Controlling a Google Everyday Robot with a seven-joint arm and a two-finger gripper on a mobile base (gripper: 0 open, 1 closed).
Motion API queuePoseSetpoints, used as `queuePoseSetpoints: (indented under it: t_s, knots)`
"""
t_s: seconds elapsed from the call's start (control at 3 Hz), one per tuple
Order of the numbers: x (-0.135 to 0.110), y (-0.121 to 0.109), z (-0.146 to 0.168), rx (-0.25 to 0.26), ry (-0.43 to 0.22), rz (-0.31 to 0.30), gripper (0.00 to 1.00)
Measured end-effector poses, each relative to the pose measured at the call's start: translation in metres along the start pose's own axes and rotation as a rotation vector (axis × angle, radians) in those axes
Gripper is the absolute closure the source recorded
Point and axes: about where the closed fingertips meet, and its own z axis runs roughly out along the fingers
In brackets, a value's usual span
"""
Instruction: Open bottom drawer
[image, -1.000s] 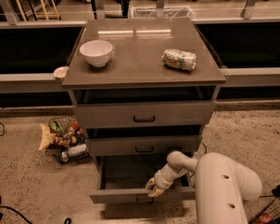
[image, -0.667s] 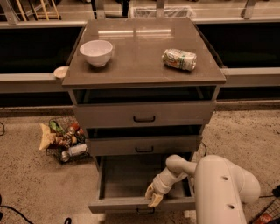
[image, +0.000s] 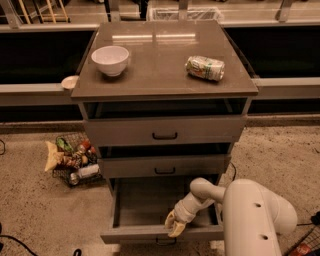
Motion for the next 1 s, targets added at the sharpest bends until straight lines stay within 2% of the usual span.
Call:
queuePoseSetpoints:
  t_s: [0.33, 0.67, 1.0]
  knots:
    - [0.0000, 0.0000, 0.0000, 0.000, 0.000, 0.000, 0.82]
    - [0.0000, 0.0000, 0.0000, 0.000, 0.000, 0.000, 0.59]
    - [-0.0017, 0.0043, -0.0008, -0.011, -0.007, -0.027, 0.36]
